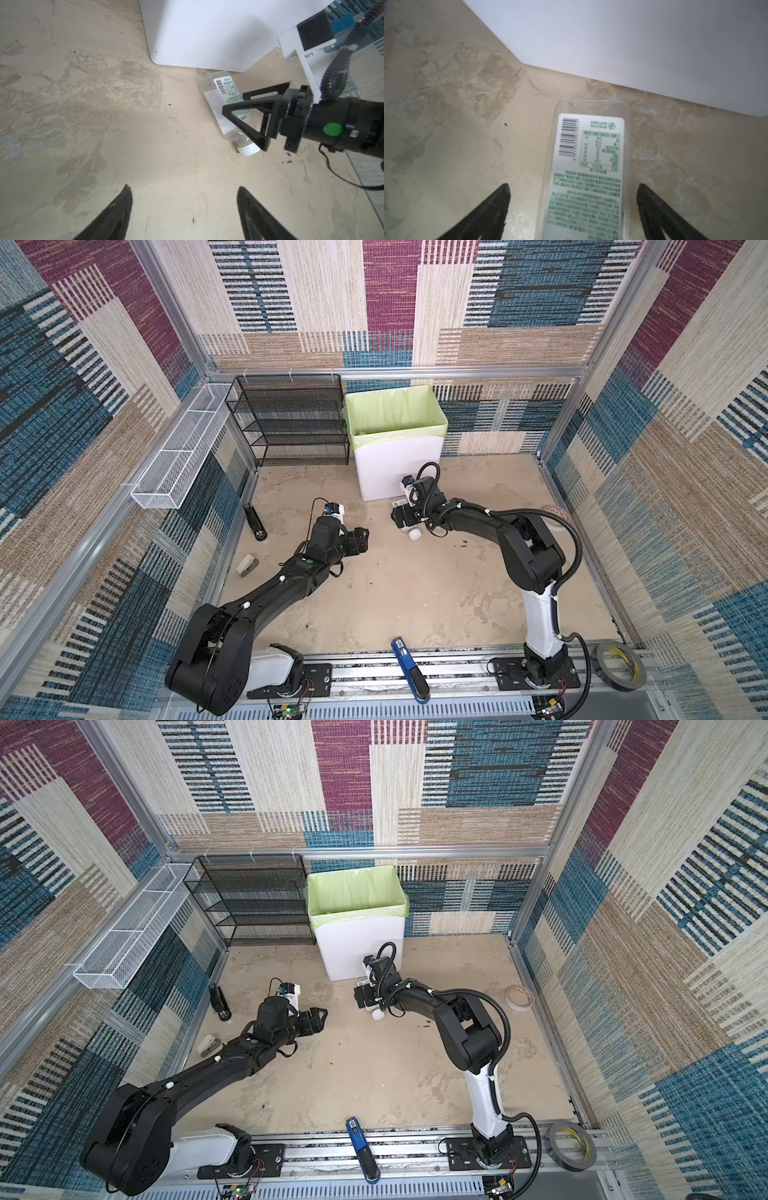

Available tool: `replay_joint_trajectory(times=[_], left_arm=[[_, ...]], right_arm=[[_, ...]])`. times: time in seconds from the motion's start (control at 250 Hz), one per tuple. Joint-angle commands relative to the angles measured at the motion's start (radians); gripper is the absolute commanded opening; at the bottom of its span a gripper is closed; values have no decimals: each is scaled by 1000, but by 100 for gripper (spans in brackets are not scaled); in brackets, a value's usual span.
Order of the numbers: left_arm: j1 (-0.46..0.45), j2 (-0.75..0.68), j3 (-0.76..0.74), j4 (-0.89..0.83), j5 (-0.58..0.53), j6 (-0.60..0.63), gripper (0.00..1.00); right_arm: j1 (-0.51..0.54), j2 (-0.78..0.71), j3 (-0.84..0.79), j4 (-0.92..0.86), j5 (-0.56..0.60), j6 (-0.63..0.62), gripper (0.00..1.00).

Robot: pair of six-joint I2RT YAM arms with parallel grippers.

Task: Throw the plastic bottles in the bin
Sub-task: 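Close the right gripper on the bottle and lift it up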

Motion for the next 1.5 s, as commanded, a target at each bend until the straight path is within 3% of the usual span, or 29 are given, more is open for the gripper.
replay_joint_trajectory(times=[0.0,0.212,0.344,0.428,0.592,0.808,0.98,1.156,1.368,1.496], left_arm=[[17,-25,-16,-7,-5,11,80],[40,-47,-29,-13,1,24,80],[45,-49,-29,-14,2,29,80],[45,-47,-29,-8,-1,30,80],[45,-33,-27,12,17,32,79],[46,-58,-38,66,38,65,79],[45,-98,-28,81,54,98,79],[43,-152,-32,67,60,117,79],[40,-260,-44,2,42,154,79],[39,-313,-57,-21,29,165,79]], right_arm=[[10,43,49,-28,81,-18,92],[12,70,65,-38,96,-10,77],[12,15,25,-23,93,-2,63],[12,-38,-11,-18,94,0,59],[10,-202,-138,30,103,13,56],[-16,-534,-375,204,123,37,55],[-24,-821,-568,481,158,-28,55],[-24,-1027,-740,917,182,-163,54],[-24,-1133,-863,1459,206,-314,55],[-24,-1121,-842,1603,192,-353,57]])
